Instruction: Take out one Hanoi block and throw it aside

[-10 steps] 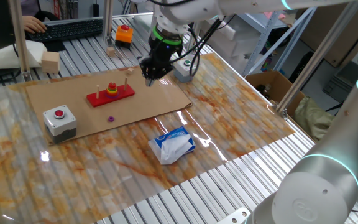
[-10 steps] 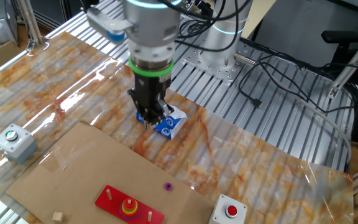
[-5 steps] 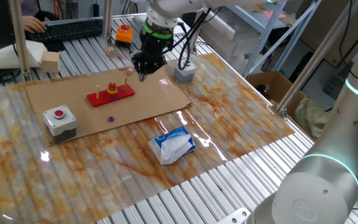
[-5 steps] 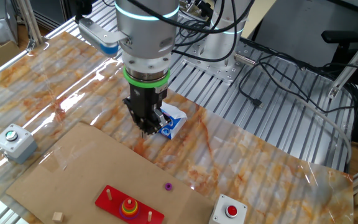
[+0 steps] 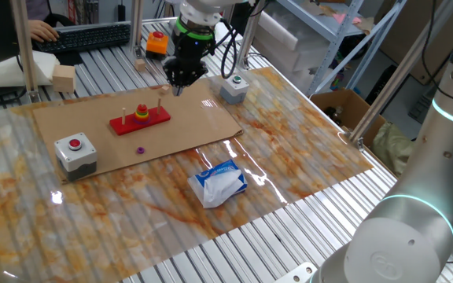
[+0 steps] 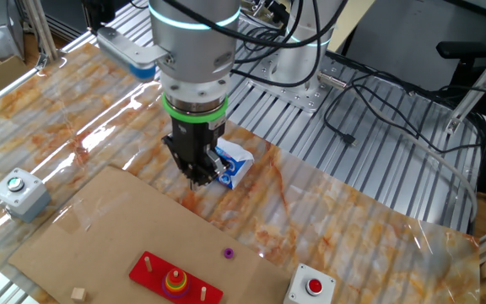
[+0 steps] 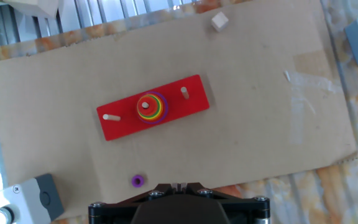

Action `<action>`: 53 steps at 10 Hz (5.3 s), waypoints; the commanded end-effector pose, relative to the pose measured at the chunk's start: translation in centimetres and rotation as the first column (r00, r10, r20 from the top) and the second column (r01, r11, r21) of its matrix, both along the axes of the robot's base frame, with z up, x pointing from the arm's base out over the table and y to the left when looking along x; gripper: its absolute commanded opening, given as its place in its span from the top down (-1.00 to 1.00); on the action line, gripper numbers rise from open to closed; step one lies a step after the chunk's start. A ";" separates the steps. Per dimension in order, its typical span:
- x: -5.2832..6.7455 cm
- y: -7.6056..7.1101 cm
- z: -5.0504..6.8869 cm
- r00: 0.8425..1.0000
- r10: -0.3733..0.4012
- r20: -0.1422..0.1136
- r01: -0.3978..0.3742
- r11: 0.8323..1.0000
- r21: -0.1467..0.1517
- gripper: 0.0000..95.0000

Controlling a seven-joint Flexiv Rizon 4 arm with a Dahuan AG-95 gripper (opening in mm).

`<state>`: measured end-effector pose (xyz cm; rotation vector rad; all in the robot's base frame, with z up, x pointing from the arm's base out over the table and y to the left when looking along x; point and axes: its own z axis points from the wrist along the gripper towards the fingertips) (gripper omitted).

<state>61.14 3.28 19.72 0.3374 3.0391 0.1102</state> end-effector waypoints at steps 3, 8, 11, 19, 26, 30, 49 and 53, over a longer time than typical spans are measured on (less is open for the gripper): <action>0.0 0.0 0.0 1.000 -0.003 -0.001 0.003 1.000 0.005 1.00; 0.0 0.0 0.0 1.000 -0.003 0.001 0.003 1.000 0.008 1.00; 0.0 0.0 0.0 1.000 0.007 -0.014 -0.007 1.000 0.004 1.00; 0.0 0.0 0.0 0.989 0.147 0.001 -0.147 0.987 -0.063 0.60; 0.6 0.3 -0.1 0.992 0.125 0.002 -0.124 0.989 -0.083 -0.20; 3.7 1.0 -0.2 0.993 0.117 0.003 -0.116 0.990 -0.073 -0.20; 10.9 3.1 -4.1 0.981 0.191 -0.015 -0.192 0.978 -0.079 -0.20; 10.9 2.9 -5.5 0.974 0.225 -0.018 -0.225 0.971 -0.085 -0.20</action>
